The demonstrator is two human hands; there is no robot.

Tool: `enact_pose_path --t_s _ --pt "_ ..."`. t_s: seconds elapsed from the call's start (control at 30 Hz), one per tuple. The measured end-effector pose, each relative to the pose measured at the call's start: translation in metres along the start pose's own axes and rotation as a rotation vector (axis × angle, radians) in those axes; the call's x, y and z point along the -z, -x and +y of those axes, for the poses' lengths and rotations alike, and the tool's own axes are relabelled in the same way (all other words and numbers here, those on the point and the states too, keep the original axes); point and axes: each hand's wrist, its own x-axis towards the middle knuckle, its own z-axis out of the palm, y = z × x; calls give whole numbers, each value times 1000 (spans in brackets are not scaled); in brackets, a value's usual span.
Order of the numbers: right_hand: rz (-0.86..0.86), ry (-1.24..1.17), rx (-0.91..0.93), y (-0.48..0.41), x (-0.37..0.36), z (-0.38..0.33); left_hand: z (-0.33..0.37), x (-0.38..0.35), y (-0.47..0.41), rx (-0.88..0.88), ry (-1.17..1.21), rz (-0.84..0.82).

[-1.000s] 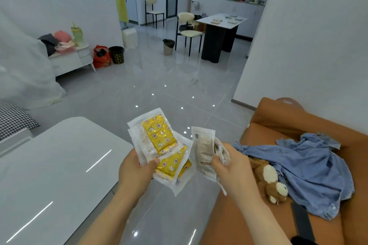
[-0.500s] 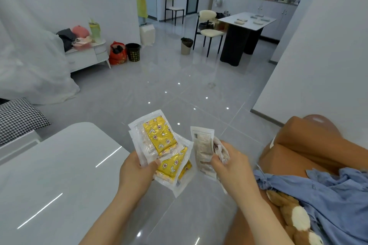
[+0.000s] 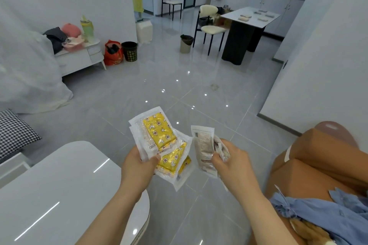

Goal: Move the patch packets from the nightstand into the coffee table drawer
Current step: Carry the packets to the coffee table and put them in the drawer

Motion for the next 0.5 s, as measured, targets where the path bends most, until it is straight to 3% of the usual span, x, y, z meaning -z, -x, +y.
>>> enact_pose_path --t_s 0.5 --pt "-77 -8 13 -206 12 42 33 -86 -174 67 -36 67"
